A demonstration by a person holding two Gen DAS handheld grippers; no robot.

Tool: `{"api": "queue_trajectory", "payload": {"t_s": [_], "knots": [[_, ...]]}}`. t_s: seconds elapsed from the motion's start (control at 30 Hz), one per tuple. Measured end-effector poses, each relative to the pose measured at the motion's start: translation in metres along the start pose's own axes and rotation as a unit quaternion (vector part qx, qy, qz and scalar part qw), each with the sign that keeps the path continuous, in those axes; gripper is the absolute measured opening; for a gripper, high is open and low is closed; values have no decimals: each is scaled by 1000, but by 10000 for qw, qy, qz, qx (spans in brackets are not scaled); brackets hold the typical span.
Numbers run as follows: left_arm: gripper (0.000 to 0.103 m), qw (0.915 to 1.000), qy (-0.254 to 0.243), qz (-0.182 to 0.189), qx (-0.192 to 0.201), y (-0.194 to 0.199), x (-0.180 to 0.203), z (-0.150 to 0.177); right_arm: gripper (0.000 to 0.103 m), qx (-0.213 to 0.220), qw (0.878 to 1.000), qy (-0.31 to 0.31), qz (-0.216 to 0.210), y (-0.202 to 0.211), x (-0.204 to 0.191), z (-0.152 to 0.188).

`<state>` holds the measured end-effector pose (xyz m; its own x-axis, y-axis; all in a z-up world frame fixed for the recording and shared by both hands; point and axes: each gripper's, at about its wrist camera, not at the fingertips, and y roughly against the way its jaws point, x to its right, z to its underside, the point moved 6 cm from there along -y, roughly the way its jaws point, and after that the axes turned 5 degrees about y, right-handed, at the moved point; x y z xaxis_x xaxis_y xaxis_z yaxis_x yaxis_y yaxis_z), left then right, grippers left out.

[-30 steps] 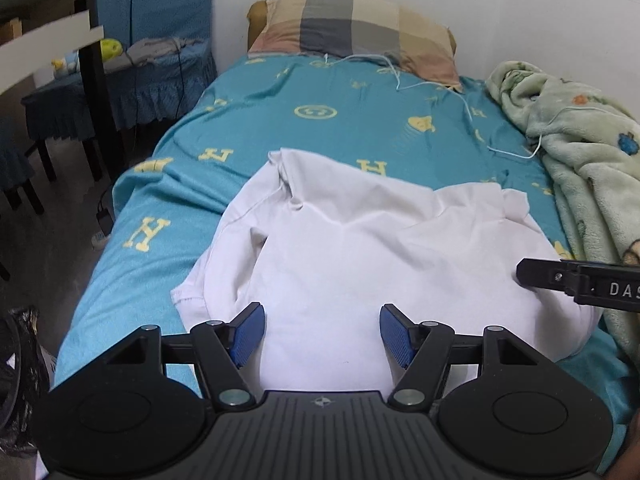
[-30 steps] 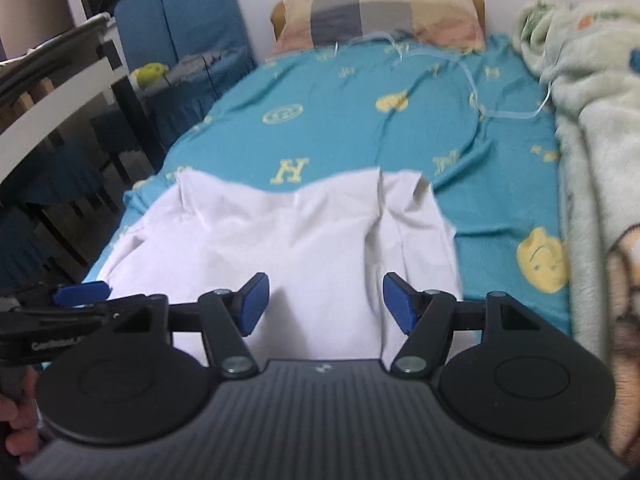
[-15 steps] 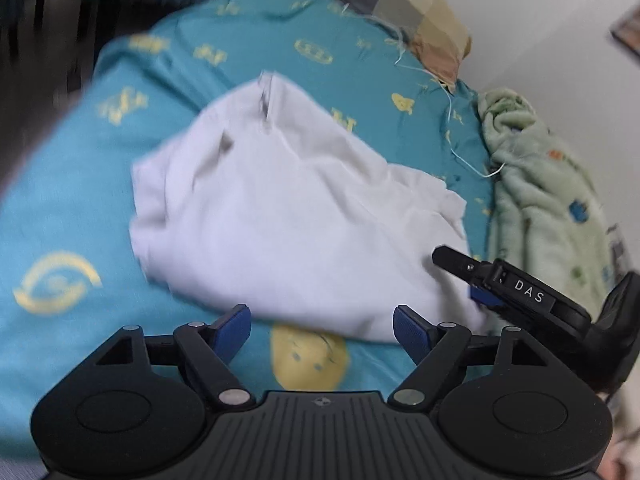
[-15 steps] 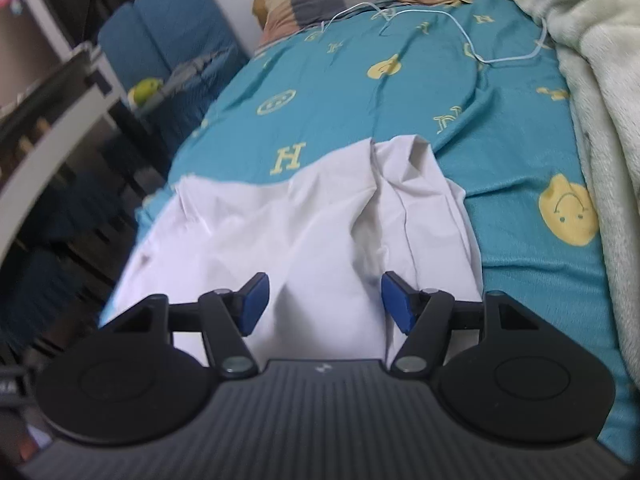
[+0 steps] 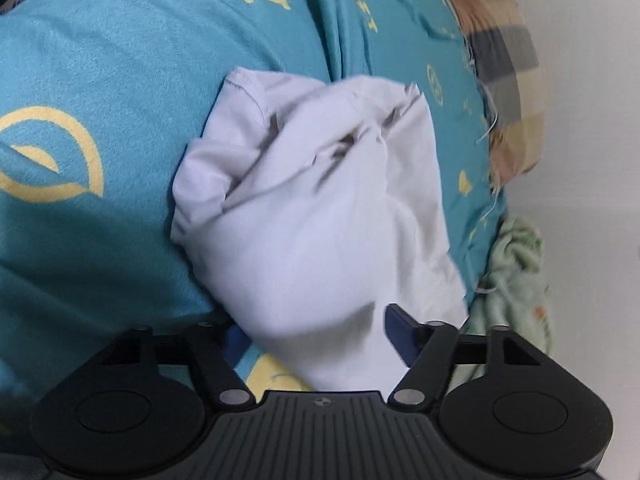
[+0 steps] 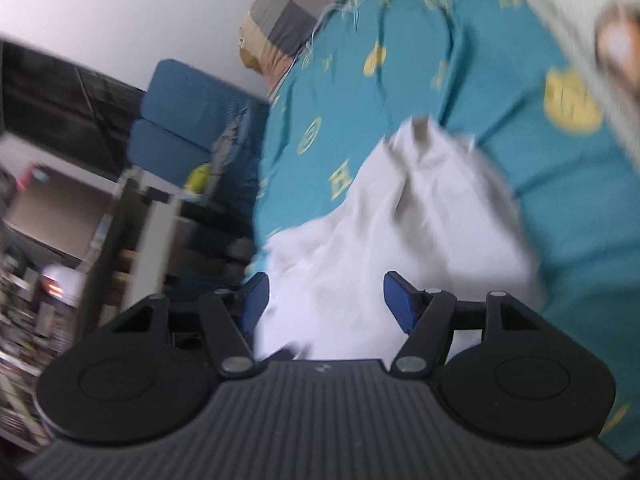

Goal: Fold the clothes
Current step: 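Grasp the folded white bundle with both grippers and lift it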

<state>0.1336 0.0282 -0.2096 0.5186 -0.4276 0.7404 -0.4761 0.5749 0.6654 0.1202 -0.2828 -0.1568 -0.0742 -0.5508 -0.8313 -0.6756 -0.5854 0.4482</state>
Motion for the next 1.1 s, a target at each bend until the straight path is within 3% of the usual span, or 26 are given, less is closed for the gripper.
{"api": "queue_trajectory", "payload": {"t_s": [0.07,0.13,0.23,0.3,0.37,0.53,0.7,0.73,0.77,0.87,1.03,1.1], "knots": [[57,9998,-100,147,38,2,4,-1,66,-132,9995,-163,-229,-3,-5,9],[34,9993,-168,329,71,5,8,-2,66,-252,9980,-417,-392,-7,-7,19],[22,9974,-223,671,110,10,16,-3,67,-530,9910,-1071,-603,-20,-3,35],[19,9954,-312,893,127,15,24,-1,69,-673,9858,-1414,-613,-30,2,44],[18,9933,-341,1097,118,18,31,1,83,-695,9794,-1789,-626,-37,9,50],[17,9900,-279,1383,81,19,37,1,83,-268,9577,-2838,-391,-53,40,46],[18,9905,-82,1374,42,13,30,0,83,81,9519,-3060,-131,-63,61,37],[18,9908,-69,1351,47,12,30,0,82,156,9559,-2932,-1,-63,62,35],[18,9911,-56,1327,51,11,29,1,71,204,9612,-2744,175,-63,63,33],[18,9921,-45,1250,32,9,26,1,52,297,9694,-2358,615,-65,66,30],[31,9942,-18,1075,57,1,20,4,32,360,9722,-2233,607,-60,63,27],[39,9949,8,1010,41,-1,15,5,30,415,9745,-2145,516,-57,59,24]]}}
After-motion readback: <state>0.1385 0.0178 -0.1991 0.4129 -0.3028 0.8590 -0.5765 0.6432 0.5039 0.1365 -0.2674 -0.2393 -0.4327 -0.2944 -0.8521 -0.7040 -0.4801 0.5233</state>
